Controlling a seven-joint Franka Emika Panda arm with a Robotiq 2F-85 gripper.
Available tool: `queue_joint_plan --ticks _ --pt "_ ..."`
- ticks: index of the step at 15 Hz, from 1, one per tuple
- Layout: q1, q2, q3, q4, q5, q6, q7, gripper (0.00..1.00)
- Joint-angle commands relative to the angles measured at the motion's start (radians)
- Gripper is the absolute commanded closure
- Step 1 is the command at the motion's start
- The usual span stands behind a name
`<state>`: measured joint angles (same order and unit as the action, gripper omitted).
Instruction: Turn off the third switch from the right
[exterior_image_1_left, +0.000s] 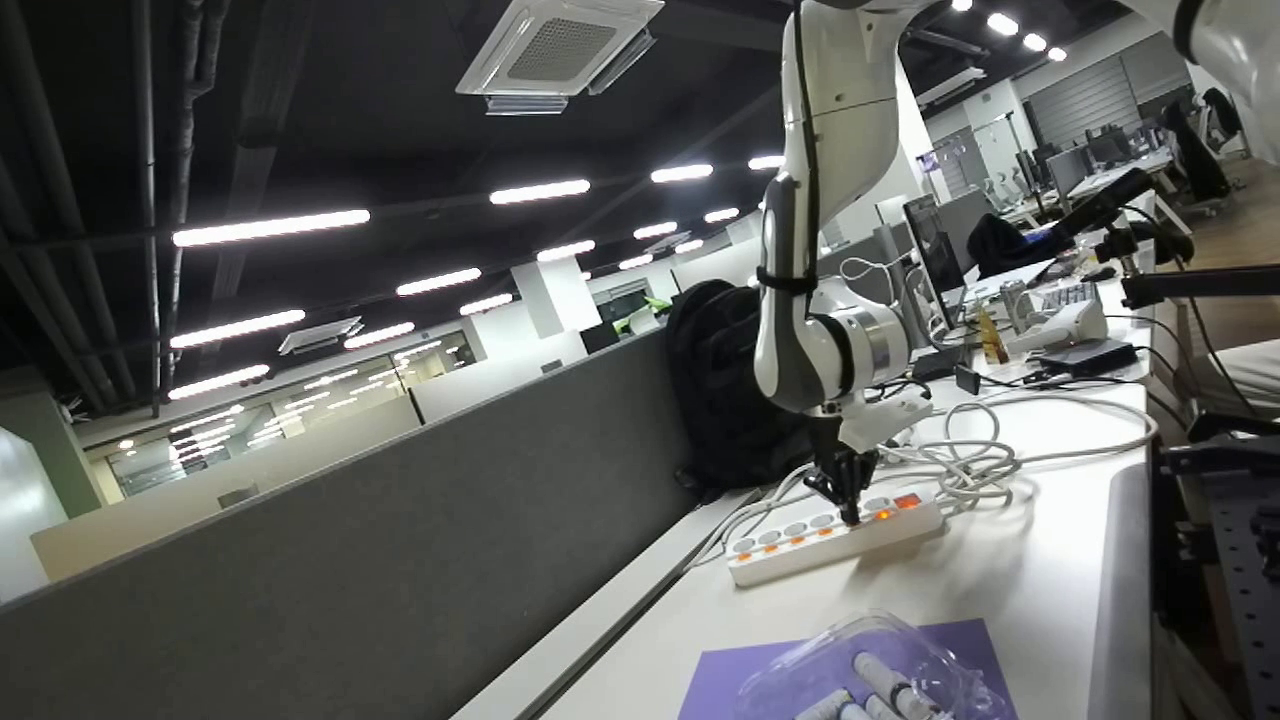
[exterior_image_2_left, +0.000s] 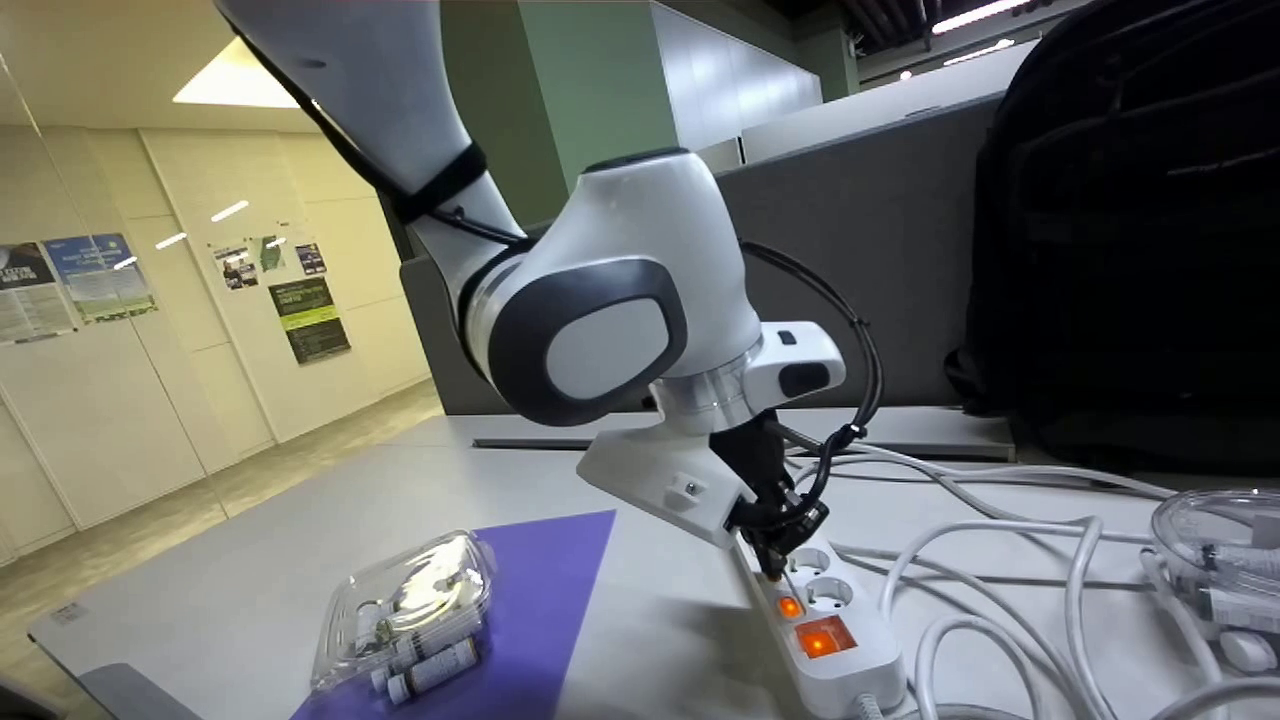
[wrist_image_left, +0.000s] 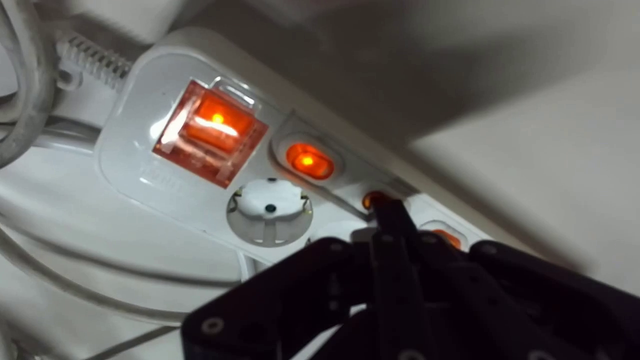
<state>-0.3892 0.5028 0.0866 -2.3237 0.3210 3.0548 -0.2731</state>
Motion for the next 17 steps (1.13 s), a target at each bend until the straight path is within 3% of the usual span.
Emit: queue_joint_plan --ticks 1,5,7,8,12,17 --pt "-0.104 -0.038 0.119 -0.016 0.055 -0.078 -0.042 1.0" --pt "-0.212 -0.083 0.255 -0.021 0.145 -0.196 -0.113 1.0" --pt "-0.232 -0.116 0.289 -0.025 0.205 -0.243 -0.156 1.0" --pt "-0.223 -0.139 0.284 -0.03 0.228 -0.265 -0.163 0.79" --pt "-0.13 -0.229 0.188 -0.052 0.269 -0.33 -0.113 0.53" --pt "0.012 -0.311 0.032 -0.078 0.235 -0.399 -0.059 0.19"
